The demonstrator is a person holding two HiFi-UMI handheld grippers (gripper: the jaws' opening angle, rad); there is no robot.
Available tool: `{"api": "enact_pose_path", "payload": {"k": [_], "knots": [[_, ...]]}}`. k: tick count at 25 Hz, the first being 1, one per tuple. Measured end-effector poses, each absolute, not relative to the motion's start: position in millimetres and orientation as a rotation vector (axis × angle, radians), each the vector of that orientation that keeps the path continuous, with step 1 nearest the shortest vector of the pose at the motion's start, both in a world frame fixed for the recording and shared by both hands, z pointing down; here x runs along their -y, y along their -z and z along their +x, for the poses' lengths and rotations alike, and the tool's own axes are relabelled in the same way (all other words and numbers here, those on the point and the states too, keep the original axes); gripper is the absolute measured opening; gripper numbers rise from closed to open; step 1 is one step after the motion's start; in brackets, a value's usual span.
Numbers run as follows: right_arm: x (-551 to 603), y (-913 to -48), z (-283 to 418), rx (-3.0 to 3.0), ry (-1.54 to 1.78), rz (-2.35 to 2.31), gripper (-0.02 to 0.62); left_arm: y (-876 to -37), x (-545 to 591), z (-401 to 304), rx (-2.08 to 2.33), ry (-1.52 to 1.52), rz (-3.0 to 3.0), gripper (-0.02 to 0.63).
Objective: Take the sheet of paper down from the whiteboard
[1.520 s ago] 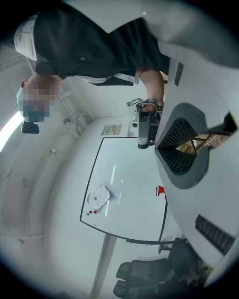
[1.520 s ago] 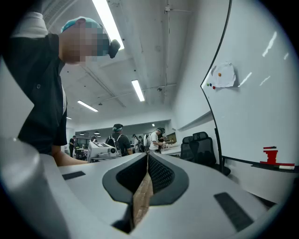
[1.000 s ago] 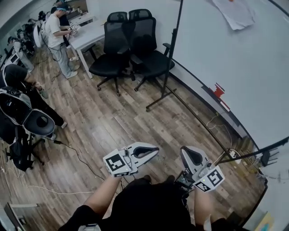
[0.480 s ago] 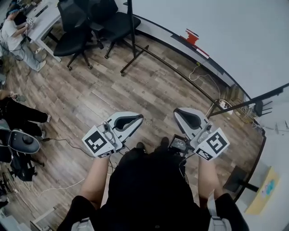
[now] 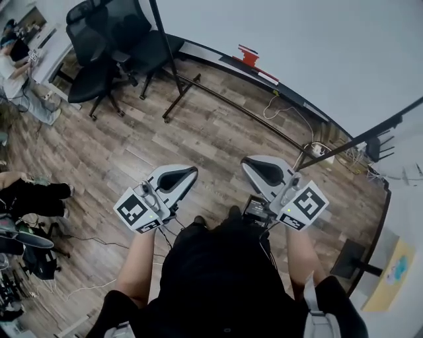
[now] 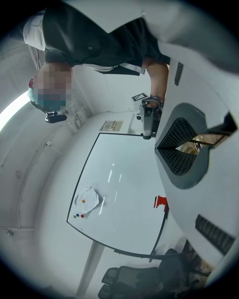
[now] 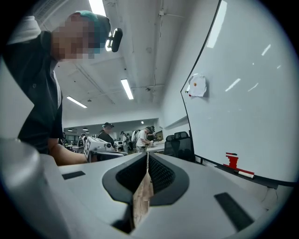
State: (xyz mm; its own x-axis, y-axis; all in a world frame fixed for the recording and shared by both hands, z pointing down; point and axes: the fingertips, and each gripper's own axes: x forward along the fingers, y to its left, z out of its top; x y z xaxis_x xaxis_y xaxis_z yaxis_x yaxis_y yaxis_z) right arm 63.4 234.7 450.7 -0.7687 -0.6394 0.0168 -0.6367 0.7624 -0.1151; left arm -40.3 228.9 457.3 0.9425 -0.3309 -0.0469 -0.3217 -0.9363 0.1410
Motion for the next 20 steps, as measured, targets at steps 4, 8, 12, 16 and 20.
{"api": "enact_pose_path", "payload": {"k": [4, 8, 12, 16, 20], "knots": [[-230, -444, 94, -2.939, 0.154, -1.013, 0.023, -449, -223, -4, 0.504, 0.039, 3.004, 0.006], [-220, -438, 117, -2.931, 0.138, -0.948, 0.023, -441, -212, 24, 0.537, 0.014, 3.015, 0.006], [-214, -435, 134, -2.901, 0.181, -0.858, 0.023, -438, -208, 48, 0.57, 0.0, 2.992, 0.006], [-212, -432, 132, -2.906, 0.16, -0.776, 0.023, -435, -216, 55, 0.601, -0.037, 2.999, 0.006], [-212, -432, 126, -2.902, 0.184, -0.701, 0.023, -436, -223, 46, 0.662, -0.075, 2.978, 0.006]]}}
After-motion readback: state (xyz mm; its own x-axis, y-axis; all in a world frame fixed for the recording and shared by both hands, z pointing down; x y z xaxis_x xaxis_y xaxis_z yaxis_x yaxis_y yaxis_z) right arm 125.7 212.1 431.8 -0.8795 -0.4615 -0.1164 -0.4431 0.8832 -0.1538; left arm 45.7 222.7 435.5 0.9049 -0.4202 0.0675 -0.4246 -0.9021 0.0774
